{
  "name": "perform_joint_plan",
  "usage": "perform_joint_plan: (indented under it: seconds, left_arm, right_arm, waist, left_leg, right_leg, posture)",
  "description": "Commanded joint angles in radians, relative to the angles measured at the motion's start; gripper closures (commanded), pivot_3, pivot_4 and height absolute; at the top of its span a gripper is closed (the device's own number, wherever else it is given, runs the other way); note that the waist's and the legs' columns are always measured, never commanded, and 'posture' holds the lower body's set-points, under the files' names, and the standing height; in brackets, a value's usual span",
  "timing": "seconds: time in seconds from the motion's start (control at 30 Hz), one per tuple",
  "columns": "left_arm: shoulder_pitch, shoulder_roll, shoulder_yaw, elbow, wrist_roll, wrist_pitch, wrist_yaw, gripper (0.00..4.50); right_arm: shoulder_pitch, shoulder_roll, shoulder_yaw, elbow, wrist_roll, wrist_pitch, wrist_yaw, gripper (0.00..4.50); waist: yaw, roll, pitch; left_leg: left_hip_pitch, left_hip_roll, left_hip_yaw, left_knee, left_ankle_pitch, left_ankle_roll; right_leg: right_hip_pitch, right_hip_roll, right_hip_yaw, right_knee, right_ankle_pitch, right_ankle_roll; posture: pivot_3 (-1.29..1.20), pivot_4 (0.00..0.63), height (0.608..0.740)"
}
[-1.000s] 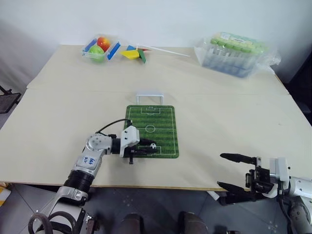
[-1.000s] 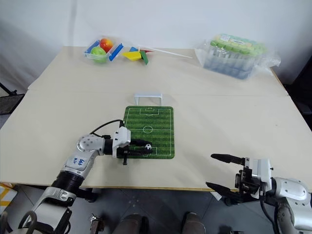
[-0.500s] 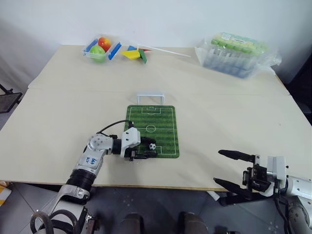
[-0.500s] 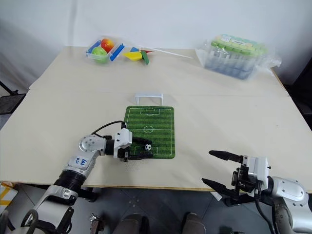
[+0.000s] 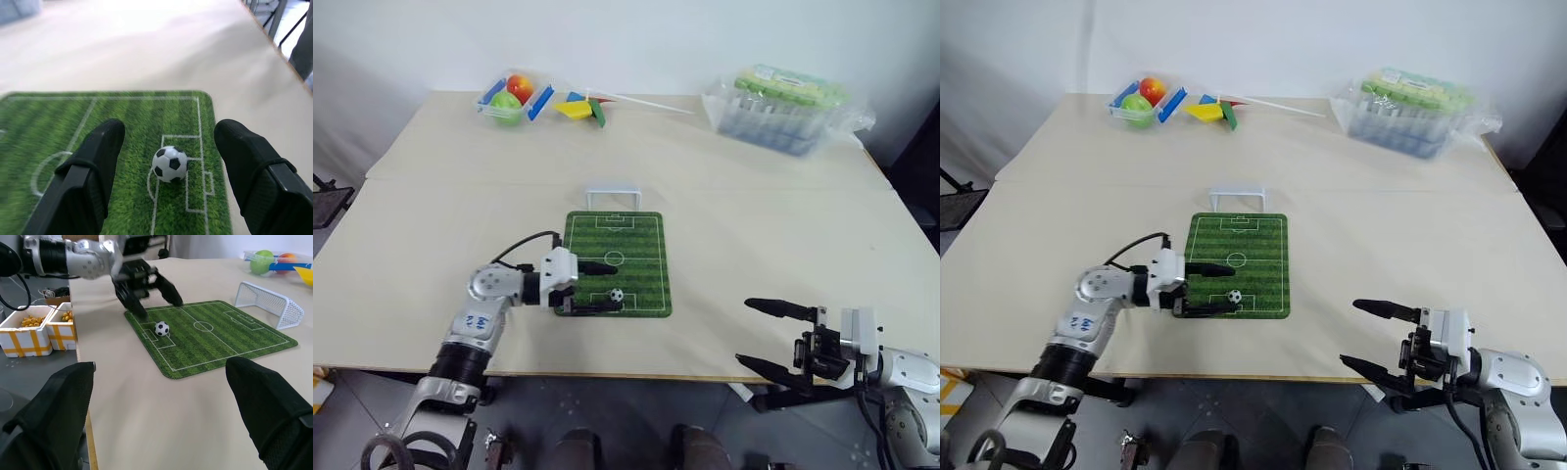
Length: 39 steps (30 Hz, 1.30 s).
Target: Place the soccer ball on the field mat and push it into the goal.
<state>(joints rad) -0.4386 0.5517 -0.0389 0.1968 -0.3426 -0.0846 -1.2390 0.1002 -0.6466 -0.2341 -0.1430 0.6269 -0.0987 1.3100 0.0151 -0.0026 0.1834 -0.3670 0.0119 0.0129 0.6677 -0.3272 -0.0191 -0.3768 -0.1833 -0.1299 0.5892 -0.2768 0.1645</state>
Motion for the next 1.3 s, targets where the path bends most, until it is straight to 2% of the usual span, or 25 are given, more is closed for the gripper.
perform_joint_plan:
  seconds: [0.03, 0.1, 0.2, 0.3, 0.5, 0.6, 0.77, 0.97, 1.1, 1.2, 1.3]
  left_arm:
    - [0.079, 0.080, 0.102, -0.157, -0.123, 0.076, -0.035, 1.09]
    - [0.156, 0.125, 0.159, -0.219, -0.177, 0.116, -0.042, 1.09]
    - [0.306, 0.194, 0.201, -0.276, -0.203, 0.151, -0.092, 1.69]
    - [0.380, 0.179, 0.190, -0.301, -0.205, 0.157, -0.078, 2.63]
    - [0.359, 0.066, 0.044, -0.336, -0.132, 0.158, -0.019, 4.44]
    - [0.289, 0.008, -0.026, -0.275, -0.078, 0.175, 0.029, 4.47]
    - [0.149, -0.094, -0.074, -0.135, 0.009, 0.141, 0.124, 4.47]
    - [0.033, -0.150, -0.102, 0.000, 0.083, 0.122, 0.192, 4.47]
    - [-0.139, -0.215, -0.060, 0.233, 0.150, 0.030, 0.329, 4.47]
    - [-0.291, -0.229, -0.024, 0.441, 0.205, -0.109, 0.449, 4.47]
    - [-0.397, -0.227, 0.022, 0.569, 0.212, -0.225, 0.513, 4.47]
  right_arm:
    - [-0.009, 0.014, -0.014, -0.012, 0.030, 0.002, -0.006, 0.00]
    - [-0.015, 0.025, -0.027, -0.019, 0.056, 0.015, -0.012, 0.00]
    - [-0.030, 0.025, -0.025, -0.012, 0.049, 0.013, -0.005, 0.00]
    - [-0.052, 0.035, -0.014, 0.010, 0.027, -0.014, 0.003, 0.00]
    - [-0.093, 0.032, -0.020, 0.064, -0.011, -0.102, 0.049, 0.00]
    - [-0.086, 0.016, -0.024, 0.073, -0.020, -0.103, 0.060, 0.00]
    - [-0.063, 0.012, -0.033, 0.053, -0.018, -0.092, 0.040, 0.00]
    - [-0.003, 0.030, -0.044, -0.017, -0.018, -0.092, -0.023, 0.00]
    - [0.048, 0.064, -0.049, -0.080, -0.030, -0.102, -0.109, 0.00]
    - [0.052, 0.122, -0.074, -0.083, -0.053, -0.126, -0.221, 0.00]
    - [0.039, 0.199, -0.086, -0.083, -0.076, -0.148, -0.338, 0.00]
  waist:
    - [-0.001, 0.000, 0.000]
    - [0.001, 0.001, 0.000]
    - [0.005, 0.001, 0.001]
    - [0.011, 0.003, 0.001]
    - [0.017, 0.003, 0.001]
    - [0.013, 0.003, 0.001]
    - [0.011, 0.003, 0.001]
    - [0.010, 0.003, 0.001]
    - [0.024, 0.003, 0.001]
    - [0.026, 0.002, 0.001]
    - [0.021, 0.002, 0.001]
  left_leg:
    - [0.000, 0.000, 0.000, 0.000, 0.000, 0.000]
    - [0.000, 0.000, 0.000, 0.000, 0.000, 0.000]
    - [0.000, 0.000, 0.000, 0.001, 0.000, 0.000]
    - [0.001, 0.000, 0.000, 0.000, -0.001, 0.000]
    - [0.000, 0.000, 0.000, 0.003, -0.002, 0.001]
    - [0.000, 0.000, 0.000, 0.002, -0.002, 0.001]
    - [-0.001, 0.000, 0.001, 0.004, -0.002, 0.001]
    - [-0.001, 0.000, 0.001, 0.005, -0.002, 0.001]
    - [-0.002, 0.000, 0.000, 0.009, -0.002, 0.001]
    - [-0.003, 0.000, 0.000, 0.011, -0.003, 0.002]
    - [-0.003, 0.000, 0.001, 0.011, -0.003, 0.002]
  right_leg:
    - [0.000, 0.000, 0.000, 0.000, 0.000, 0.000]
    - [0.000, 0.000, 0.000, 0.000, 0.000, 0.000]
    - [0.000, 0.000, 0.001, 0.000, 0.000, 0.000]
    - [0.000, 0.000, 0.001, 0.000, 0.000, -0.001]
    - [0.000, 0.000, 0.001, 0.000, 0.001, -0.001]
    - [0.000, 0.001, 0.001, 0.000, 0.001, -0.001]
    - [0.000, 0.001, 0.001, 0.001, 0.001, -0.001]
    - [0.000, 0.001, 0.001, 0.001, 0.001, -0.001]
    - [0.000, 0.001, 0.001, 0.001, 0.002, 0.000]
    - [0.001, 0.001, 0.001, 0.000, 0.003, 0.001]
    - [0.000, 0.001, 0.001, 0.000, 0.003, 0.001]
  posture:
    - [0.00, 0.150, 0.740]
    - [0.00, 0.150, 0.740]
    - [0.00, 0.150, 0.740]
    - [0.00, 0.150, 0.740]
    - [0.00, 0.150, 0.740]
    - [0.00, 0.150, 0.740]
    - [0.00, 0.150, 0.740]
    - [0.00, 0.150, 0.740]
    - [0.00, 0.150, 0.740]
    - [0.00, 0.150, 0.740]
    - [0.00, 0.150, 0.740]
